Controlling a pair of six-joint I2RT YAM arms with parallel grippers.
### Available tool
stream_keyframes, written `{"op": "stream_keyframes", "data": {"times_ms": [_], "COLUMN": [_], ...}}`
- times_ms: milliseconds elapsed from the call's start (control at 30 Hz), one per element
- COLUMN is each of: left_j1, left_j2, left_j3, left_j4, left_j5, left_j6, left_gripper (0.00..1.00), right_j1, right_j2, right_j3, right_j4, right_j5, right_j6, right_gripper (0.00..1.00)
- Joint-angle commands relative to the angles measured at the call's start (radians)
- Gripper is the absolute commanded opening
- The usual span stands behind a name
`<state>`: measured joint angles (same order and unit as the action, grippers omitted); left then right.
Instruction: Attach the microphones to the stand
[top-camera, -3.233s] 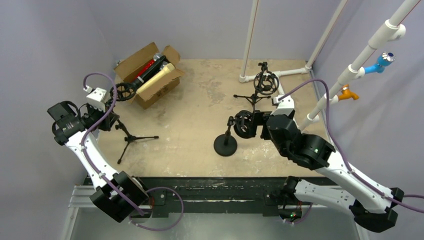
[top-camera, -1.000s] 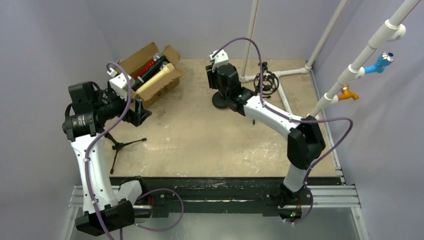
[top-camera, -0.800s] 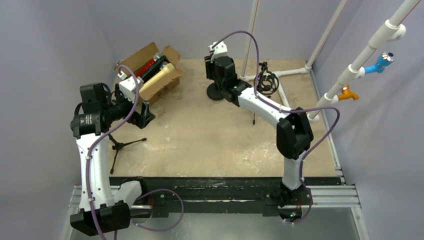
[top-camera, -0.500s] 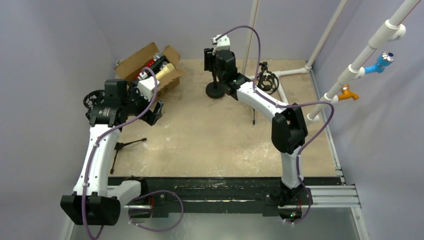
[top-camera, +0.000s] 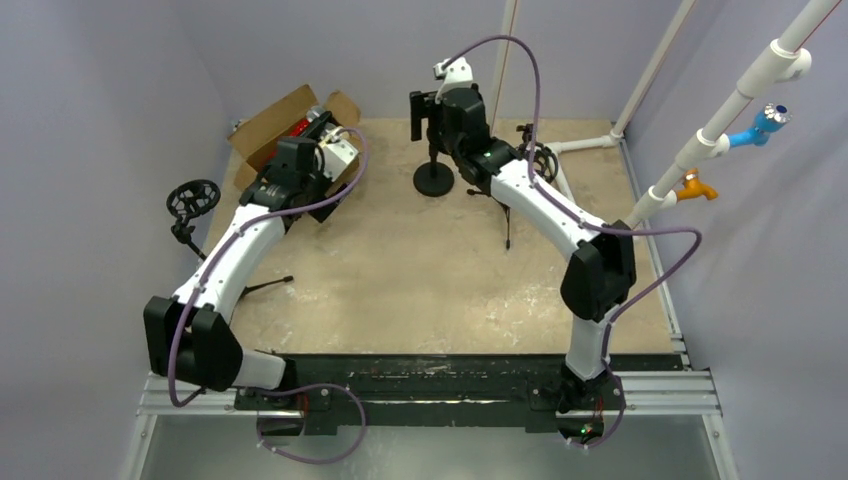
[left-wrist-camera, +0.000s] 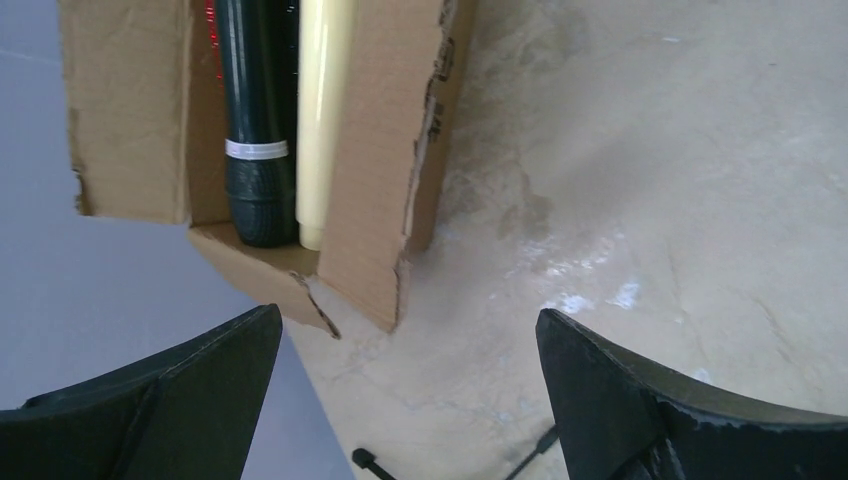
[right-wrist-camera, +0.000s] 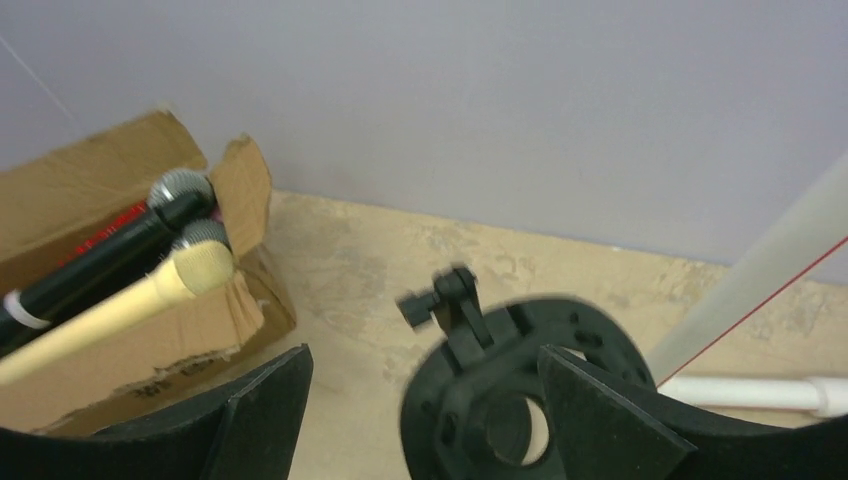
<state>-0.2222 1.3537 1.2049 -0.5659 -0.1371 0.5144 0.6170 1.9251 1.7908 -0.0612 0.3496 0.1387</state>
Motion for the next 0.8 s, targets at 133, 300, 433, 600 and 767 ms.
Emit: {"op": "stream_keyframes", "data": {"times_ms": [133,300,433,600,767], "left_j1": [-0.032,-0.032,-0.032,-0.031,-0.031], "left_j2": [0.15,0.209,0.266,0.317,0.358], "left_j3": [0.137,0.16,0.162,0.154,0.165], "left_j4": [0.113,0.149,0.165,0.175,0.189], "left_j5": [-0.269,-0.315,-0.348,-0.34,-0.372], "left_j6": [0.11,0.13,0.168,0.179,0.192], "left_gripper": [1.0,1.0,1.0,0.86,0.53], "right_j1": [0.004,0.007,0.019,0.055,0.116], "right_j2": [-0.147,-0.212,-0.289,-0.363,-0.411], "right_j3": [0.058,0.058,0.004,-0.118,-0.253], "right_j4": [-0.087,-0.14,-0.146,-0.115,-0.071], "right_j5": [-0.033,-0.019,-0.045,-0.069,-0.035], "right_j6": [0.006,0.003,0.033,0.067,0.091], "right_gripper": [0.88,0.87,0.86,0.84,0.82]}}
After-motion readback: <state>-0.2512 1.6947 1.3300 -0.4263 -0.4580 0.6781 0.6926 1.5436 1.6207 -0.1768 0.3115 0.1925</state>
